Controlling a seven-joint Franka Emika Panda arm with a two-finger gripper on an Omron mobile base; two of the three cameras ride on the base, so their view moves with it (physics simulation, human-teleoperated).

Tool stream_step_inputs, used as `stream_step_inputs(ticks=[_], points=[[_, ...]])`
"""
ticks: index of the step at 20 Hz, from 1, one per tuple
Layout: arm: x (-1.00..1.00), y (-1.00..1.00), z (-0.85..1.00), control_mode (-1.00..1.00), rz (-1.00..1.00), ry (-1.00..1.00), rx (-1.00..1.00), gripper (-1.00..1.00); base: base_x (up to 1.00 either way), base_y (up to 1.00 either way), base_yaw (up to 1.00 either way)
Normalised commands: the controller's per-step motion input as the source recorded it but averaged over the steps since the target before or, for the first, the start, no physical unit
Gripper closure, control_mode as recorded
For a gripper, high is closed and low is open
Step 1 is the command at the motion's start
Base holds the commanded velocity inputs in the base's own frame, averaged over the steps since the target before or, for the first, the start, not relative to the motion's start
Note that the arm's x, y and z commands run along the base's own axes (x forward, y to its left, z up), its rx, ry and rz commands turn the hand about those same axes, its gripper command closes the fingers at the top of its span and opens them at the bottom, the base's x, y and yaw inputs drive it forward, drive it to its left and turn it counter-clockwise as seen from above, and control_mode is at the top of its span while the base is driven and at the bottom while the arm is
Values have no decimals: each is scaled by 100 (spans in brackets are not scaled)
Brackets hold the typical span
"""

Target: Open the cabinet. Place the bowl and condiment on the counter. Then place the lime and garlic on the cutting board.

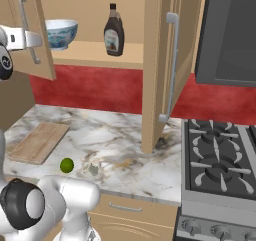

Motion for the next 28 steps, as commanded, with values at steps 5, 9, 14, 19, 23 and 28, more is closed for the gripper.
stream_step_inputs(ticks=[5,9,14,19,23,28], points=[[-100,87,0,-100,0,0,2,100,0,0,0],[-79,9,6,-100,0,0,9,-100,0,0,0],[-95,-43,36,-100,0,0,24,-100,0,0,0],[-83,-95,25,-100,0,0,35,-100,0,0,0],[-35,-100,10,-100,0,3,38,-100,0,0,0],[50,-84,-12,-100,0,20,37,-100,0,0,0]])
